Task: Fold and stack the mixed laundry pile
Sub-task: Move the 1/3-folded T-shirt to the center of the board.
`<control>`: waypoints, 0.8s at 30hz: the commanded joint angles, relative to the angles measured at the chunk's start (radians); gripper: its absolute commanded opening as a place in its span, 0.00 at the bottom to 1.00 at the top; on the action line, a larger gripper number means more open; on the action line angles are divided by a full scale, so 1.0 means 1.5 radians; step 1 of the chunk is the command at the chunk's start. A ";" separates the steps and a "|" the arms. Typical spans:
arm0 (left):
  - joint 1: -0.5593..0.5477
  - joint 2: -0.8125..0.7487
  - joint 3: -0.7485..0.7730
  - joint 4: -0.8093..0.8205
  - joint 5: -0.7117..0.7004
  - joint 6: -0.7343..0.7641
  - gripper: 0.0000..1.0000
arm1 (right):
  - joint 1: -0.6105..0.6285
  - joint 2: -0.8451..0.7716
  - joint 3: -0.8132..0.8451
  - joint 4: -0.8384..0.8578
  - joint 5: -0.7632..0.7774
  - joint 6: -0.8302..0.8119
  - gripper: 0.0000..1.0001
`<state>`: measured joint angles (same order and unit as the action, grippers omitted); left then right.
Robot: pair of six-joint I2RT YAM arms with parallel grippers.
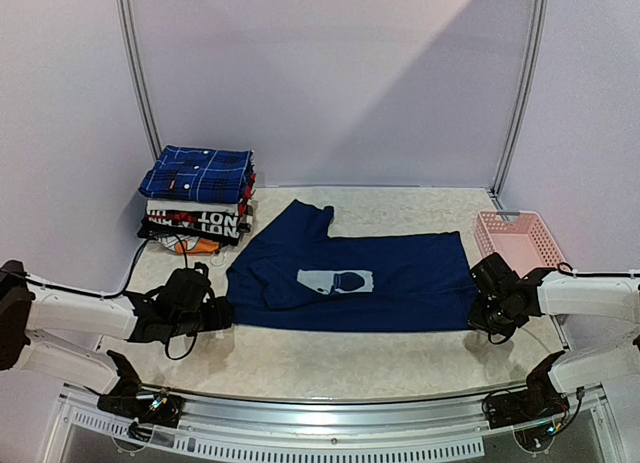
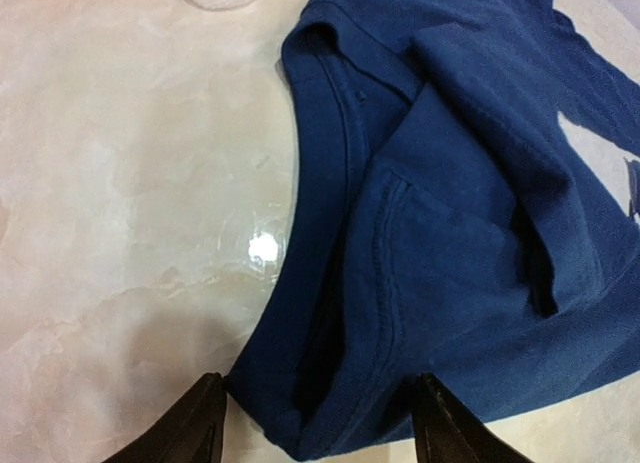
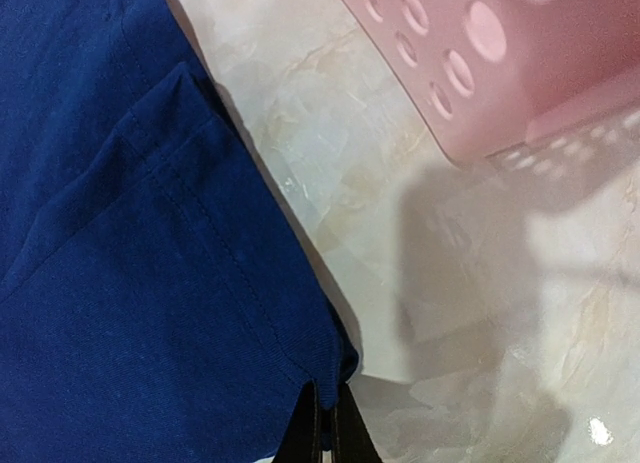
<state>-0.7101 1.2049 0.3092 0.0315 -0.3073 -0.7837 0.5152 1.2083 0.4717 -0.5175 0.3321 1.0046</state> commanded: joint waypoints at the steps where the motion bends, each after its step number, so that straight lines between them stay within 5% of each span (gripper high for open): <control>1: 0.009 0.033 -0.010 0.022 0.000 -0.013 0.63 | 0.002 0.007 -0.001 -0.006 0.010 -0.006 0.00; 10: 0.009 0.044 -0.004 0.047 -0.014 0.001 0.00 | 0.002 0.011 0.002 0.003 0.005 -0.007 0.00; 15: 0.009 0.027 0.069 -0.013 -0.019 0.035 0.00 | 0.001 0.019 0.061 -0.021 -0.002 -0.027 0.00; 24: 0.010 -0.107 0.246 -0.239 -0.082 0.102 0.00 | 0.001 -0.043 0.269 -0.223 0.101 -0.092 0.00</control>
<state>-0.7063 1.1633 0.6258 -0.1501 -0.3424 -0.6827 0.5152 1.2285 0.8143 -0.6914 0.3817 0.9173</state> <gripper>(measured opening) 0.036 0.027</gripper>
